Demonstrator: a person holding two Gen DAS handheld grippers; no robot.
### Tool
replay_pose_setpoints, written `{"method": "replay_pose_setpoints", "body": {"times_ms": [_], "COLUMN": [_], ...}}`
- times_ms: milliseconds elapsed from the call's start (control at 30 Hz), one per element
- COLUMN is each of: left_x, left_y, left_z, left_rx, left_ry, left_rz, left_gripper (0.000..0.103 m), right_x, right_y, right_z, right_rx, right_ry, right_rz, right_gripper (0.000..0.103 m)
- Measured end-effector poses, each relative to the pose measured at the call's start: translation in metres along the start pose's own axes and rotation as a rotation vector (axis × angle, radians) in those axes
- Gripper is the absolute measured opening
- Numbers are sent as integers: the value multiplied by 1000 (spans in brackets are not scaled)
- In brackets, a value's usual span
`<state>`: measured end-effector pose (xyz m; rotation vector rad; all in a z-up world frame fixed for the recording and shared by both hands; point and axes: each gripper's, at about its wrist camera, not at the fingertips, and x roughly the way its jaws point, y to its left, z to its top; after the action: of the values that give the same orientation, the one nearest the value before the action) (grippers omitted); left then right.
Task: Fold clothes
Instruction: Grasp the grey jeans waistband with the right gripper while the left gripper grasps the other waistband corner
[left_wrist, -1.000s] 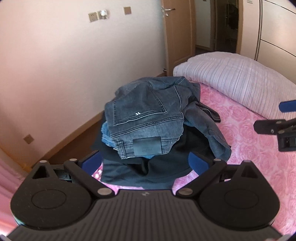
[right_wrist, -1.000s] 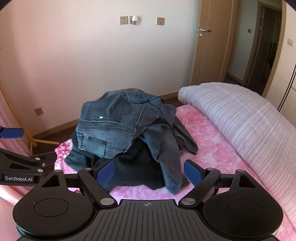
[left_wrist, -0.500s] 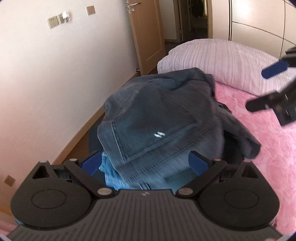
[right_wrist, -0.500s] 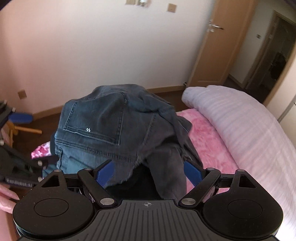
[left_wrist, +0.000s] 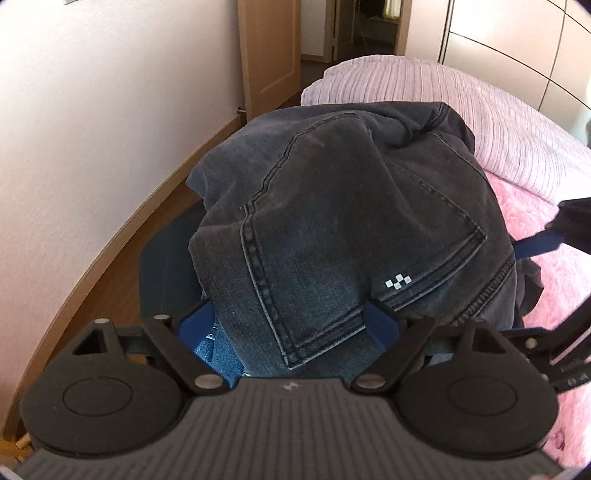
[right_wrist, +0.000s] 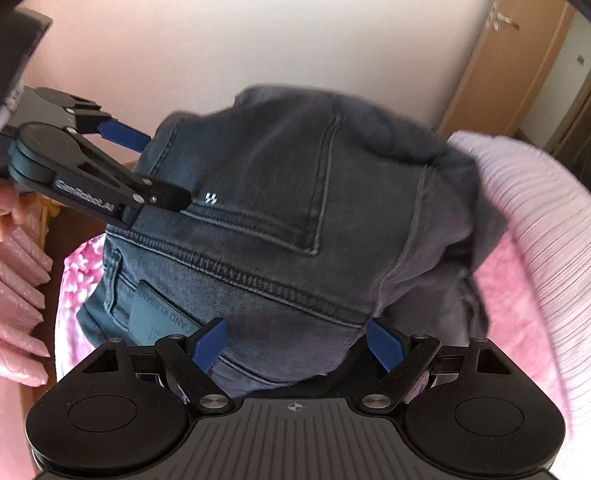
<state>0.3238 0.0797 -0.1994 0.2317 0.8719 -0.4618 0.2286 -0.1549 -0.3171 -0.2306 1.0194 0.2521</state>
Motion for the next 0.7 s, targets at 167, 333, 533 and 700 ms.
{"method": "replay_pose_setpoints", "body": {"times_ms": [167,333,533,700], "left_x": [1,3,0,-26], "left_y": [2,2,2,-5], "left_z": [-4,-5,-2,5], "left_rx": [11,14,14,79], "left_ry": [5,7,4,-67], "left_rz": [-18,-20,-7,-41], "left_gripper": [86,86,42,14], "right_x": [12,16,8,-18], "right_y": [-16,-20,-10,-8], "right_z": [4,12,16,16], "right_rx": [91,122,110,128], "right_ry": [41,110,105,45], "right_rz": [25,26,-20,-27], "right_gripper": [91,86,58,31]}}
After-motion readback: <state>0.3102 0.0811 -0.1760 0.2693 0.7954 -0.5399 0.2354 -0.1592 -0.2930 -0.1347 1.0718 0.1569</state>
